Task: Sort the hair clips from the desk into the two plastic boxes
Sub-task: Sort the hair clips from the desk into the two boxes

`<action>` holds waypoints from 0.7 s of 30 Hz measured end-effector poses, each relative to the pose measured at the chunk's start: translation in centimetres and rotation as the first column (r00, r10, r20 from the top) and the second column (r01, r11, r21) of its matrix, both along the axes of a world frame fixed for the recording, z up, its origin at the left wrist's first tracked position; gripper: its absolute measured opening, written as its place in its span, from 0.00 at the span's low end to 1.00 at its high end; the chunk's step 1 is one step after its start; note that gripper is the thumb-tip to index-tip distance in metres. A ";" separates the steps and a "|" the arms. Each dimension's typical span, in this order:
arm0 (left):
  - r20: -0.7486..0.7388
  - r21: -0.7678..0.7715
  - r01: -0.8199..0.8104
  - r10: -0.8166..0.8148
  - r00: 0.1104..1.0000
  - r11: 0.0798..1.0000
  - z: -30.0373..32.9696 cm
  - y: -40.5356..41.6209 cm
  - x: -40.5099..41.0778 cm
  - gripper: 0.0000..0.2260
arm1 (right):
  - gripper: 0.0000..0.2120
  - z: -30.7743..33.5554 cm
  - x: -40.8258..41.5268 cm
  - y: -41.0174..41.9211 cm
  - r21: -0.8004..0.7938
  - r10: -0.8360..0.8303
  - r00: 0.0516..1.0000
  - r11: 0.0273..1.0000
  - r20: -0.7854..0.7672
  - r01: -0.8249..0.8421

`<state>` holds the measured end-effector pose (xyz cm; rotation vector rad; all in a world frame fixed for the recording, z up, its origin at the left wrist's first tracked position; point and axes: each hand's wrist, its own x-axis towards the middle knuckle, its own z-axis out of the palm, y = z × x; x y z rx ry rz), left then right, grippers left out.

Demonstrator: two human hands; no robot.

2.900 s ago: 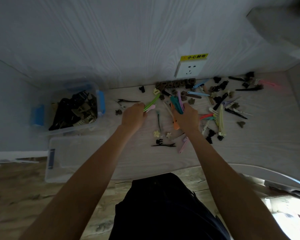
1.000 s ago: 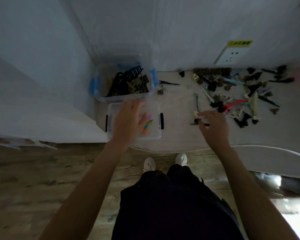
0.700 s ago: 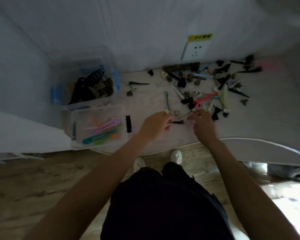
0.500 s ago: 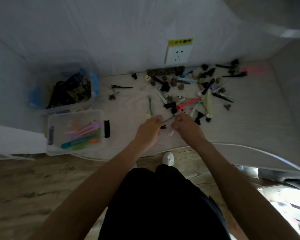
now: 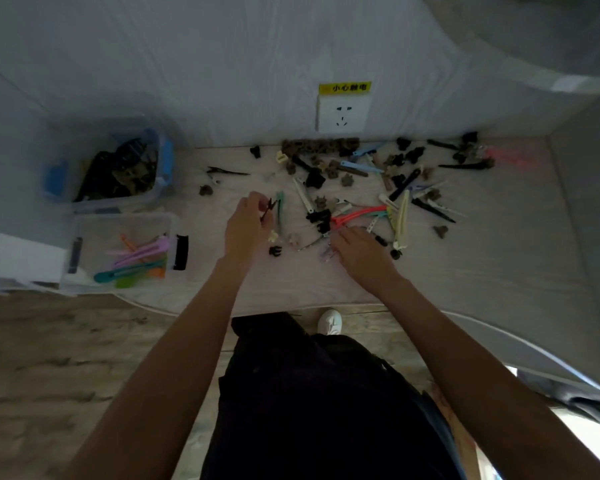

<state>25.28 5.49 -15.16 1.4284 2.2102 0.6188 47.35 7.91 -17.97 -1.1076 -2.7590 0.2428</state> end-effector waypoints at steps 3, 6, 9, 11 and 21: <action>0.071 -0.119 0.005 0.003 0.997 0.993 -0.9 2.3 -0.1 0.10 | 0.14 0.1 -0.6 0.7 -0.009 0.016 0.999 1.000 0.031 -0.015; 0.078 -0.183 0.030 -0.016 0.997 0.983 -1.4 3.3 0.3 0.14 | 0.13 0.2 -0.8 0.7 0.006 -0.006 0.998 1.000 0.060 0.006; 0.072 -0.190 0.013 0.001 0.997 0.982 -1.1 3.9 0.6 0.18 | 0.11 0.6 -1.1 1.0 0.031 -0.023 0.999 0.999 0.040 0.022; 0.080 -0.195 0.019 -0.004 0.997 0.981 -1.1 4.4 0.6 0.19 | 0.12 0.8 -1.3 1.5 0.043 -0.003 0.999 0.999 0.052 0.001; -0.047 -0.230 0.262 -0.279 0.959 0.937 -1.8 3.9 1.2 0.14 | 0.04 1.4 -1.7 2.9 -0.015 0.175 0.958 0.984 0.225 -0.177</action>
